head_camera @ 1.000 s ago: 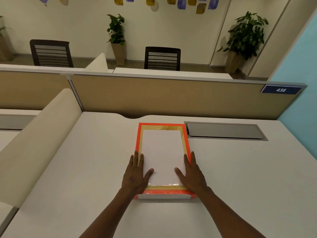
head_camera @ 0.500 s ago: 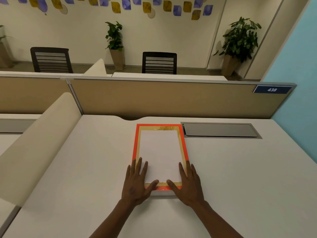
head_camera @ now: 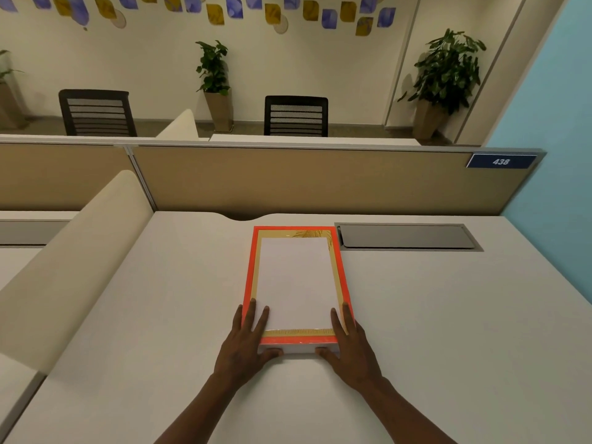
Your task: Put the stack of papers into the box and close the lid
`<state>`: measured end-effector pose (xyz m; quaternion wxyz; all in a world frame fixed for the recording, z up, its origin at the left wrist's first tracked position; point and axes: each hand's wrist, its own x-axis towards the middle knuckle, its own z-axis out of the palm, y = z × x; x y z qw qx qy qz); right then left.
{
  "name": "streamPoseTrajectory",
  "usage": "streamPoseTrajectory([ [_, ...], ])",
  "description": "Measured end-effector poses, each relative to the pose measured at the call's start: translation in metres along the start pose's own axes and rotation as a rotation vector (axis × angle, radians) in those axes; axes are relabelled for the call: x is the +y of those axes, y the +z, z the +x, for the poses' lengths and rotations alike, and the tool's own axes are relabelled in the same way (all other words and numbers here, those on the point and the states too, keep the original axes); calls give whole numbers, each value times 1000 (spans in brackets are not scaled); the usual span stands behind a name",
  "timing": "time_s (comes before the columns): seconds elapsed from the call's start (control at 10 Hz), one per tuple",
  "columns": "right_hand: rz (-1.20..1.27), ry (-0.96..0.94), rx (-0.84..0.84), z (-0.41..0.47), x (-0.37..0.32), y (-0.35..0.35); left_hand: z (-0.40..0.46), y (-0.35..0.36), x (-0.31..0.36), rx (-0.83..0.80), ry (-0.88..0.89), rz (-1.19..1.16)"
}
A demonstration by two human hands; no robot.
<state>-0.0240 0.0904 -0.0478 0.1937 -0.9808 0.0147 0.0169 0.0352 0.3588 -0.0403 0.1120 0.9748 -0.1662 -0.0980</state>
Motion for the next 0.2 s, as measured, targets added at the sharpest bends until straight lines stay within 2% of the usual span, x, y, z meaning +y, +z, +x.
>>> streamPoseTrajectory([
  [0.1,-23,-1,6,-2,-2,-9,-2,-5,5,7,9,51],
  [0.2,-8,-9,98,1,0,-15,1,-10,7,54,37,45],
])
